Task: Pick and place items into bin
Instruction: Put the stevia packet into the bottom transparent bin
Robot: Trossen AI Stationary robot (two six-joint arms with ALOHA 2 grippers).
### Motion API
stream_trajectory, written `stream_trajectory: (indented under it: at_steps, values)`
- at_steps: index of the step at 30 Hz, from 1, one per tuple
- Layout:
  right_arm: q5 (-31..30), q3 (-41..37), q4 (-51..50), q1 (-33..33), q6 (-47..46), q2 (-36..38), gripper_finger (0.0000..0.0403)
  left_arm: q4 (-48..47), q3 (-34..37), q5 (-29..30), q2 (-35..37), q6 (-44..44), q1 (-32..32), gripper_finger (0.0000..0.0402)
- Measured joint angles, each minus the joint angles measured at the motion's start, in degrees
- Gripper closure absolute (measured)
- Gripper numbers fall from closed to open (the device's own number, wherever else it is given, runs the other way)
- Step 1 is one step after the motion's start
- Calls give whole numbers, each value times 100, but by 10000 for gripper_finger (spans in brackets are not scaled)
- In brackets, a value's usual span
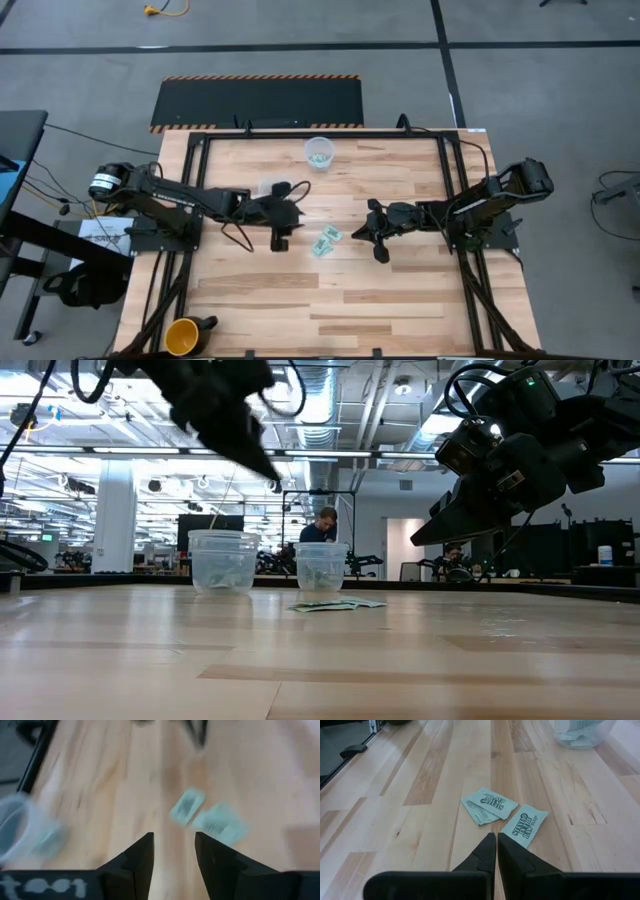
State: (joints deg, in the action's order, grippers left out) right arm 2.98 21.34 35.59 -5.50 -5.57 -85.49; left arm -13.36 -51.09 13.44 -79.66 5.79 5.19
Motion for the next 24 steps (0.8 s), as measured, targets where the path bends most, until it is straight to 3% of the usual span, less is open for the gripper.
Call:
stream_trajectory:
  at_steps: [3,11,24]
  values:
    - [0,0,0,0,0,0,393,585,0,-121,-123,-148,59,264]
    - [-1,0,9,-10,-1,0,393,1005,0,-820,-1065,-224,94,247]
    - [-1,0,0,-11,5,0,393,1631,-13,-919,-1936,-404,307,165]
